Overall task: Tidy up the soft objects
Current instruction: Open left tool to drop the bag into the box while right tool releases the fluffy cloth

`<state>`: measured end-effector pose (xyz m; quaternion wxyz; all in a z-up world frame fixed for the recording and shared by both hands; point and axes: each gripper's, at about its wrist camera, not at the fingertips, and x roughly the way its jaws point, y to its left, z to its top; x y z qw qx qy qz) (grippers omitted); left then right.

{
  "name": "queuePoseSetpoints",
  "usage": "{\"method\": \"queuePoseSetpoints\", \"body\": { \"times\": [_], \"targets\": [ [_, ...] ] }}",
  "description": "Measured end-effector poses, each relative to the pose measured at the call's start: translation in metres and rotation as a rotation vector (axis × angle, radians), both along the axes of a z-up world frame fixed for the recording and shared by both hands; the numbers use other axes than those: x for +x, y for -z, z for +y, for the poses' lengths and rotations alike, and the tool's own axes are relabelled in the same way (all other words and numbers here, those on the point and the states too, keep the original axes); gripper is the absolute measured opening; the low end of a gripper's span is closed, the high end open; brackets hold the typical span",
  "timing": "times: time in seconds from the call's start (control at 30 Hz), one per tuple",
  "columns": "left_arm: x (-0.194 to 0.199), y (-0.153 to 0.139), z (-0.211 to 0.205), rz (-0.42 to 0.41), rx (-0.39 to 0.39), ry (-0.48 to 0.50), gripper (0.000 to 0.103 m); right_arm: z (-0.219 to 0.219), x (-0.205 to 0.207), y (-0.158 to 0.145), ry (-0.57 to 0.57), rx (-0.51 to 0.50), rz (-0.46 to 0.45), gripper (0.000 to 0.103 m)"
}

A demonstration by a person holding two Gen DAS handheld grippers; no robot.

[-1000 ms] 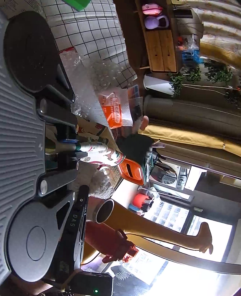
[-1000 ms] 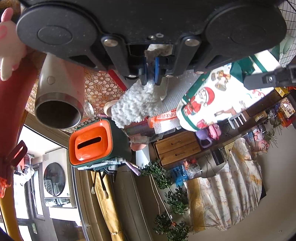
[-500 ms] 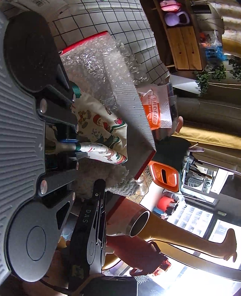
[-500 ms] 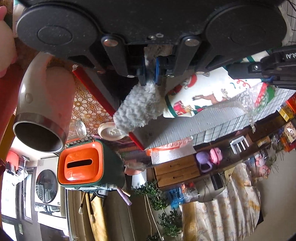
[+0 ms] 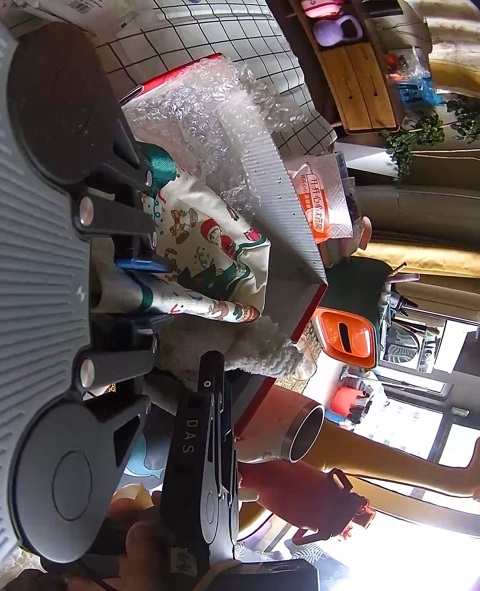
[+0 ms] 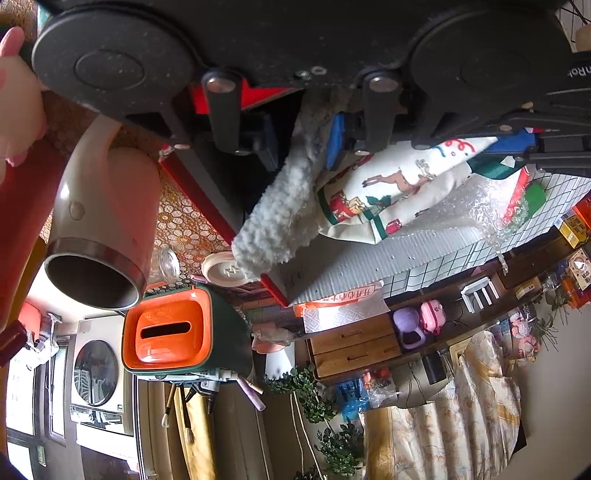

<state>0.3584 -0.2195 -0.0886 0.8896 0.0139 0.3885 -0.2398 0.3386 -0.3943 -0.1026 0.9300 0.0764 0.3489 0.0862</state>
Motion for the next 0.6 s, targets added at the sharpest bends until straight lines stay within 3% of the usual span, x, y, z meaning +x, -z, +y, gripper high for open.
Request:
{"method": "queuePoseSetpoints", "body": {
  "times": [0.17, 0.2, 0.27, 0.6],
  "targets": [
    [-0.007, -0.005, 0.004, 0.001, -0.018, 0.001, 0.036, -0.002, -0.012, -0.006, -0.012, 0.006, -0.001, 0.038],
    [-0.009, -0.007, 0.005, -0.001, -0.024, -0.001, 0.051, -0.001, -0.014, -0.007, -0.017, 0.002, -0.004, 0.039],
    [-0.014, -0.01, 0.008, -0.01, -0.029, -0.005, 0.069, -0.001, -0.019, -0.012, -0.02, -0.001, -0.011, 0.04],
    [-0.044, -0.038, 0.025, -0.072, -0.049, -0.018, 0.069, 0.009, -0.053, -0.036, -0.05, 0.009, -0.05, 0.054]
  ]
}}
